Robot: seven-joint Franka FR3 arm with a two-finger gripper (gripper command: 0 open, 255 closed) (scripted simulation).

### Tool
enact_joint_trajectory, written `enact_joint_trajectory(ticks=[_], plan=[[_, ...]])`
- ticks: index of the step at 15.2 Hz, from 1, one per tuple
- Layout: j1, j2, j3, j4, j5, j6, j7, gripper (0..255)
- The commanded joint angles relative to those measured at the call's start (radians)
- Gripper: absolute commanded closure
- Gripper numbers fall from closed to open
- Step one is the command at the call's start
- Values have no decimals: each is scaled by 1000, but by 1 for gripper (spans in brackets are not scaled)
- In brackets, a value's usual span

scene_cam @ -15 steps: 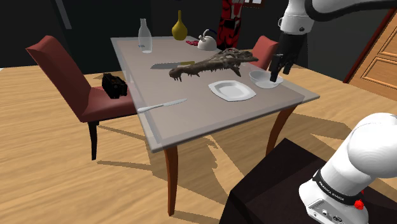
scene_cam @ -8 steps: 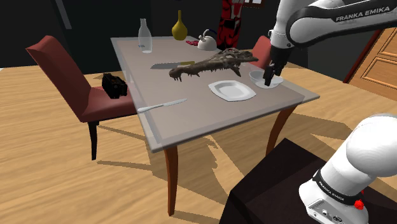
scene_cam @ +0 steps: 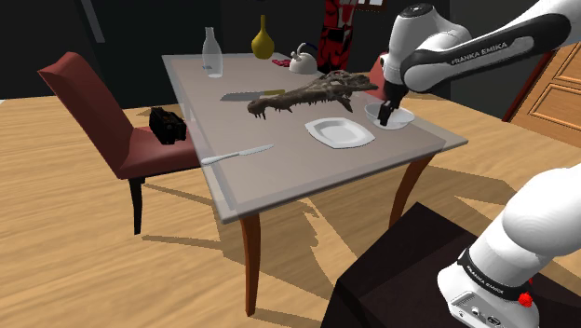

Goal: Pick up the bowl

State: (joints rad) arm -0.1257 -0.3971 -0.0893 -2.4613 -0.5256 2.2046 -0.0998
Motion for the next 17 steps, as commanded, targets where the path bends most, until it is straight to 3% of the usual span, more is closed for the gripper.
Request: enact_joint_trajectory(ticks=[1,4,13,14,17], plan=[[-23,64,-13,23,-65,71,-7,0],[-49,144,-22,60,-144,147,-1,0],[-65,201,-24,16,-205,236,73,0],[-65,201,-24,17,-204,235,72,255],[-65,200,-23,16,-205,235,73,255]])
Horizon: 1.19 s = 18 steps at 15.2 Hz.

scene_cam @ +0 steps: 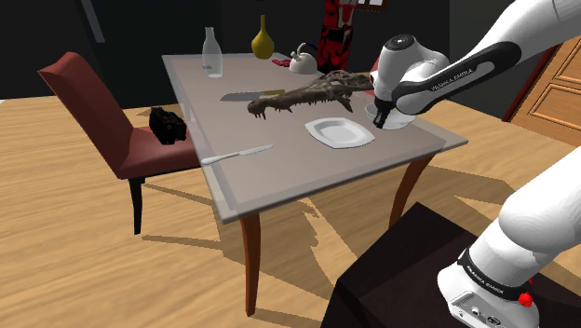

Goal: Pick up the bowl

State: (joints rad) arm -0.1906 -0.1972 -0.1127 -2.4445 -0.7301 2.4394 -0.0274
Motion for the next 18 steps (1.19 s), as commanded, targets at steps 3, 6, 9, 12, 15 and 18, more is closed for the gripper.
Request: enact_joint_trajectory(ticks=[3,6,9,12,15,18], plan=[[0,1,0,0,0,1,1,255],[0,1,0,-1,-1,1,1,255],[6,-23,0,15,25,-34,-30,255],[13,-46,1,33,49,-69,-59,255],[19,-66,1,53,70,-105,-86,255],[24,-83,2,75,89,-140,-111,255]])
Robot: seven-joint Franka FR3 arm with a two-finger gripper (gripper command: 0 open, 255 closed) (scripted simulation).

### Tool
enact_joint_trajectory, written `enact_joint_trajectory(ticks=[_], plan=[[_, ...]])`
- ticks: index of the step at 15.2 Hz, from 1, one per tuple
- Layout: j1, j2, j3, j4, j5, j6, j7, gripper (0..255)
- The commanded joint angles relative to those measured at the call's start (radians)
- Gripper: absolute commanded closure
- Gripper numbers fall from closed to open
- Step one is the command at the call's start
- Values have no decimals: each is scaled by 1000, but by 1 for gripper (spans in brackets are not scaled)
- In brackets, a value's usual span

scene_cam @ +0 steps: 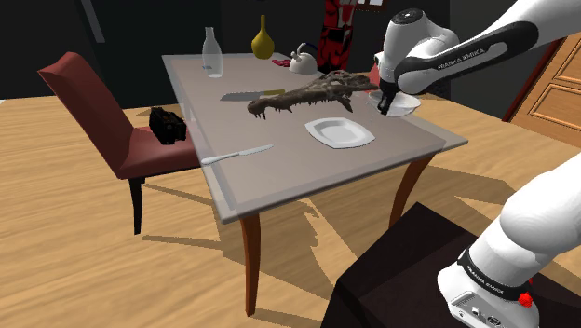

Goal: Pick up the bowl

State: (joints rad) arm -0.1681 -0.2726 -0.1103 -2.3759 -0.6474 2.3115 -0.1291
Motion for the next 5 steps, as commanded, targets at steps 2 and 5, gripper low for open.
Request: enact_joint_trajectory(ticks=[2,5], plan=[[5,-19,1,23,19,-36,-26,255],[7,-24,1,32,25,-50,-35,255]])
